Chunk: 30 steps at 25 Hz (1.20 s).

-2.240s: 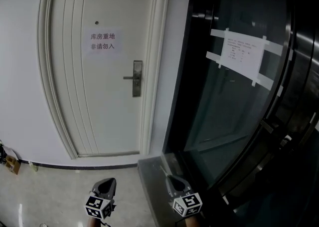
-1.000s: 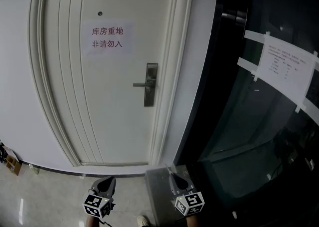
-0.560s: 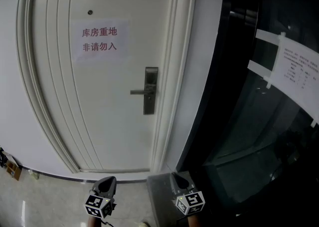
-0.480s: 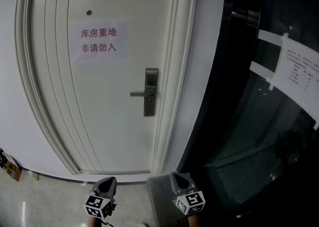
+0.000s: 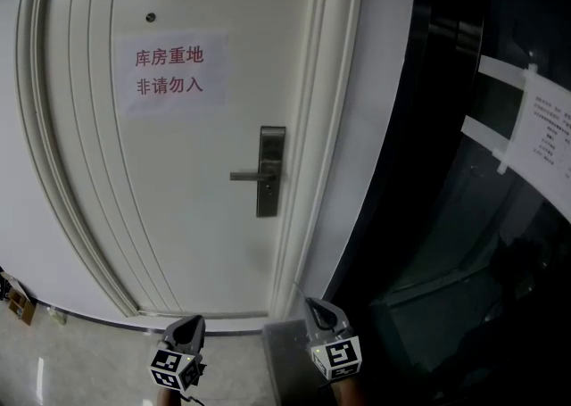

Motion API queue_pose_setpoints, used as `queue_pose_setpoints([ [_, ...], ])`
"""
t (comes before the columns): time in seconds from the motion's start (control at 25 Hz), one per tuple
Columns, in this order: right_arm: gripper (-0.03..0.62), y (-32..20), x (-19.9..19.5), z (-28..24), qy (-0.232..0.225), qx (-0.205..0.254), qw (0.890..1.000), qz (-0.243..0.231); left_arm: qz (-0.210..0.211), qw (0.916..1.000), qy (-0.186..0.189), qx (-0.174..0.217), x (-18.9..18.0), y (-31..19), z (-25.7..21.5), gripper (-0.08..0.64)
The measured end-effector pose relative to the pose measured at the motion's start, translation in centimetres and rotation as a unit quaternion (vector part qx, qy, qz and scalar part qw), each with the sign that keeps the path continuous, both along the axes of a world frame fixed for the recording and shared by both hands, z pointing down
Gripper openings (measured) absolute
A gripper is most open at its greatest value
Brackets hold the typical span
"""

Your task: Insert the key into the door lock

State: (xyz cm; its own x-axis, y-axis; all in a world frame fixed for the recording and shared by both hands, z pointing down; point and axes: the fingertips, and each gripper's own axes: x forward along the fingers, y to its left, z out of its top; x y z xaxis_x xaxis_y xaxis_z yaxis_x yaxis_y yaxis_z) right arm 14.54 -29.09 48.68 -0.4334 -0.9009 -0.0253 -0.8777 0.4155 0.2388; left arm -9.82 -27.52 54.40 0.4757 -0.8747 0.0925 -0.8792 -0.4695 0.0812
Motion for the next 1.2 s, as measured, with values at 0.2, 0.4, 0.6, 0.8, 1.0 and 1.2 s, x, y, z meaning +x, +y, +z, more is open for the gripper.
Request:
queue_pose_setpoints([
  [0.2,0.011,-1.6,0.3,-2.2,0.057,0.045,0.997,0.011,-0.007,1.0000,0.000,-0.002,-0.2,-0.8,0.1,0.002],
  [0.4,0.011,-4.3,0.5,-4.8,0.151,0.098,0.983,0.038,-0.009,0.9999,0.001,-0.004,-1.0,-1.8,0.2,0.002],
  [0.6,0.011,-6.7,-1.6,-8.0,0.225,0.138,0.963,0.042,-0.009,0.9999,0.001,-0.007,-2.0,-3.7,0.5,0.002],
  [0.8,0.011,-9.5,-3.4,-9.0,0.276,0.153,0.948,0.043,-0.003,1.0000,0.002,-0.006,-2.5,-5.8,0.4,0.002],
  [1.0,0.011,-12.5,-4.2,-8.8,0.350,0.174,0.919,0.058,0.005,0.9999,0.004,-0.011,-2.7,-7.4,0.8,0.002],
  [1.2,0.011,-15.6,-4.8,-8.1,0.395,0.168,0.901,0.056,0.006,0.9999,0.005,-0.014,-2.9,-8.6,1.0,0.002],
])
